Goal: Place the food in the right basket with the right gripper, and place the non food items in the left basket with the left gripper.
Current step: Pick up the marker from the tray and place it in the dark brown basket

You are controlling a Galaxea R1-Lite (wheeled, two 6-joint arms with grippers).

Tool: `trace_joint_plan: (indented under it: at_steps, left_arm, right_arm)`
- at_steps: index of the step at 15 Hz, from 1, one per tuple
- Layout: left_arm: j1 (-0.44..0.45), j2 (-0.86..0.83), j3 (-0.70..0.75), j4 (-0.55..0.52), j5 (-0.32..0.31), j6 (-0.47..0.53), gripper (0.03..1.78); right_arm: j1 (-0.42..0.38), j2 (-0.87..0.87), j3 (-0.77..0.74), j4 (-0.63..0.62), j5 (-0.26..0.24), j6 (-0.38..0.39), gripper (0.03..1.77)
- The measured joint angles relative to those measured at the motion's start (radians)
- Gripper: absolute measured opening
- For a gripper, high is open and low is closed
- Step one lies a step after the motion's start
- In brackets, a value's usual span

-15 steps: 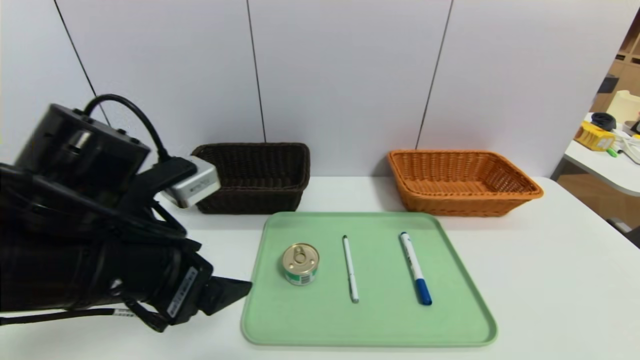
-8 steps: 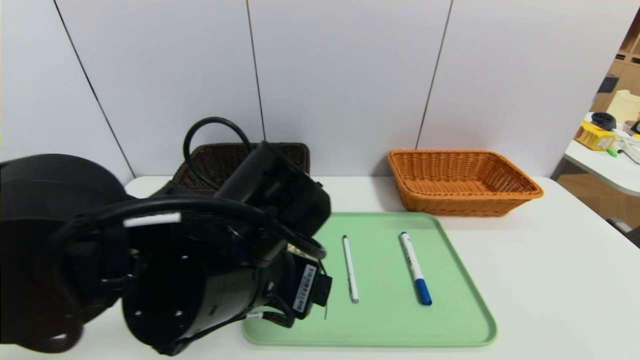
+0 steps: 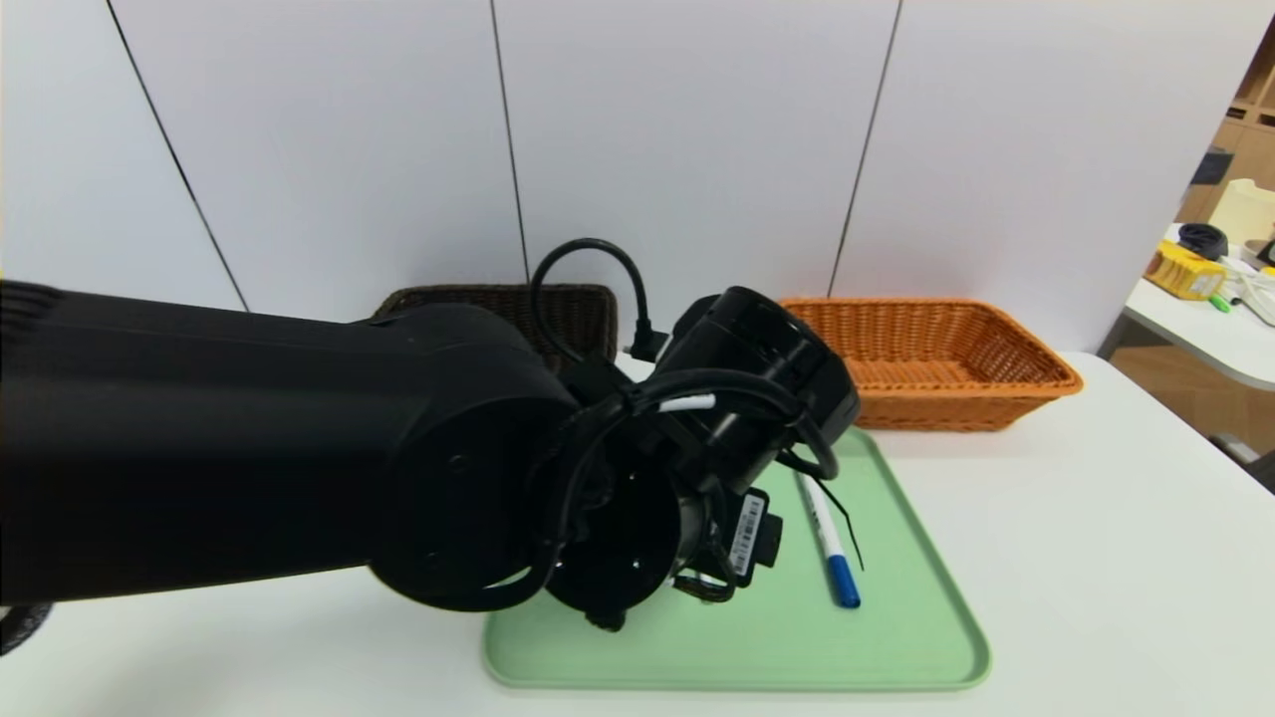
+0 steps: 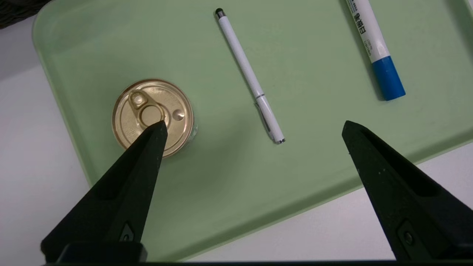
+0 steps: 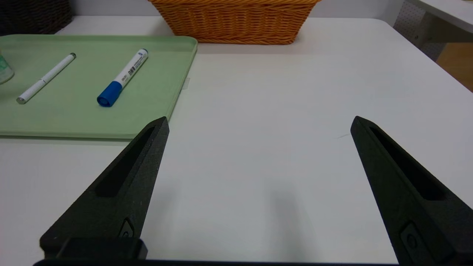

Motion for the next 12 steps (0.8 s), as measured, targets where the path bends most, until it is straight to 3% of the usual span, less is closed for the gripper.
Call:
trace_joint_plan:
  at_steps: [5, 12]
  left_arm:
    - [0.001, 0.15, -0.179, 0.026, 0.002, -0.041, 1.69]
    - [0.028, 0.243, -0.219, 0.048, 0.002, -0.111, 1.69]
  right_arm:
    - [0.0, 0.0, 0.0, 0.001, 0.0, 0.0, 1.7]
    - [0.0, 0.0, 0.0, 0.001, 0.0, 0.0, 1.7]
